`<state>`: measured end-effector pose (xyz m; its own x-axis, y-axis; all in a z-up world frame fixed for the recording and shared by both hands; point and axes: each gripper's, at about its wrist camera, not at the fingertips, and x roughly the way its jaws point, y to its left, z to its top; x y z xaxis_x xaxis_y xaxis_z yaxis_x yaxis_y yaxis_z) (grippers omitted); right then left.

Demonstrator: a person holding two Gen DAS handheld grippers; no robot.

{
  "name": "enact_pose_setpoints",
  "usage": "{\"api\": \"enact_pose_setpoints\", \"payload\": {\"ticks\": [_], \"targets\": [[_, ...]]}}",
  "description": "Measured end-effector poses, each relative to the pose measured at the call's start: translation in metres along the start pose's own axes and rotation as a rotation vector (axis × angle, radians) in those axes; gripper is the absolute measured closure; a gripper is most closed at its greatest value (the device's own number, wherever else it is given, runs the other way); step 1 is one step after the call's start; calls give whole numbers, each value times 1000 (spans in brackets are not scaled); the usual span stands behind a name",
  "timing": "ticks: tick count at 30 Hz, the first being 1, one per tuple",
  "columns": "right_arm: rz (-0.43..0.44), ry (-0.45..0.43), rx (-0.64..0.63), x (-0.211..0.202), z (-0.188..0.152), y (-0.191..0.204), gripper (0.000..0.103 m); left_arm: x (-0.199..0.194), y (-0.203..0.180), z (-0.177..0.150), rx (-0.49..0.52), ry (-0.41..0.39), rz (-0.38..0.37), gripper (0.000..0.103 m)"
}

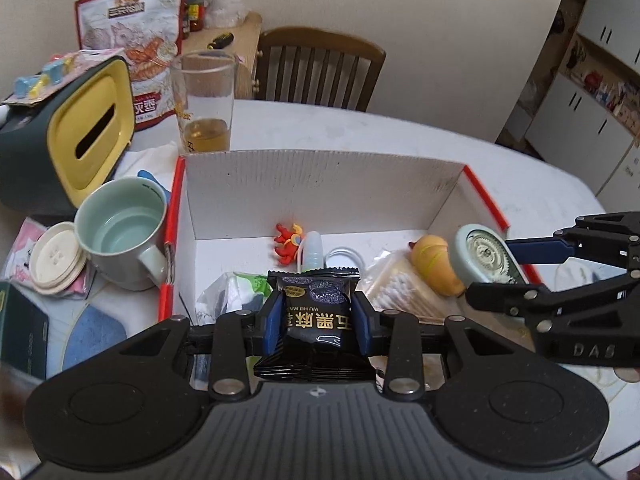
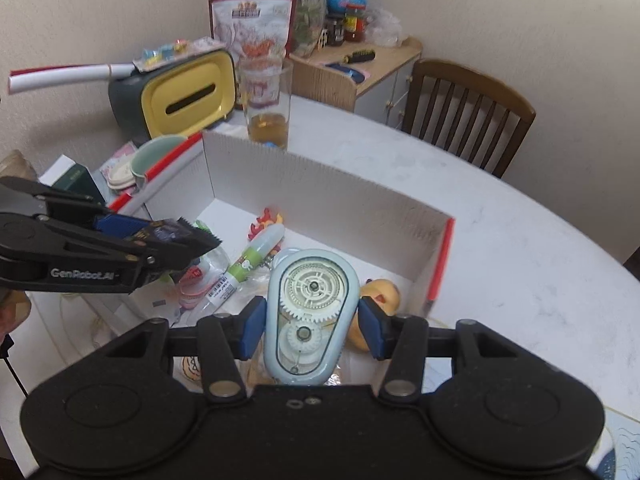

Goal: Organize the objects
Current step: 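Carry the black packet and correction tape over the red box, then lower both items into the box and open both grippers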

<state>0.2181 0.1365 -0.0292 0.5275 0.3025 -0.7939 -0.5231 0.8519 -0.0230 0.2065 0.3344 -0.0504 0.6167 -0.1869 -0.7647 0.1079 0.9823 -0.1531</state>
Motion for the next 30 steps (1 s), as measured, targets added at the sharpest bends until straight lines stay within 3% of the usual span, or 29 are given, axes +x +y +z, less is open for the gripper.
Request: {"api": "enact_pose_setpoints", "payload": {"ticks": [14,30], "targets": [[-33,66,-27,40,1,10,54,43,-6,10,72,67,32,68],[-29,126,-89,59,-5,22,54,61,-9,16,61,146,21,68]]}}
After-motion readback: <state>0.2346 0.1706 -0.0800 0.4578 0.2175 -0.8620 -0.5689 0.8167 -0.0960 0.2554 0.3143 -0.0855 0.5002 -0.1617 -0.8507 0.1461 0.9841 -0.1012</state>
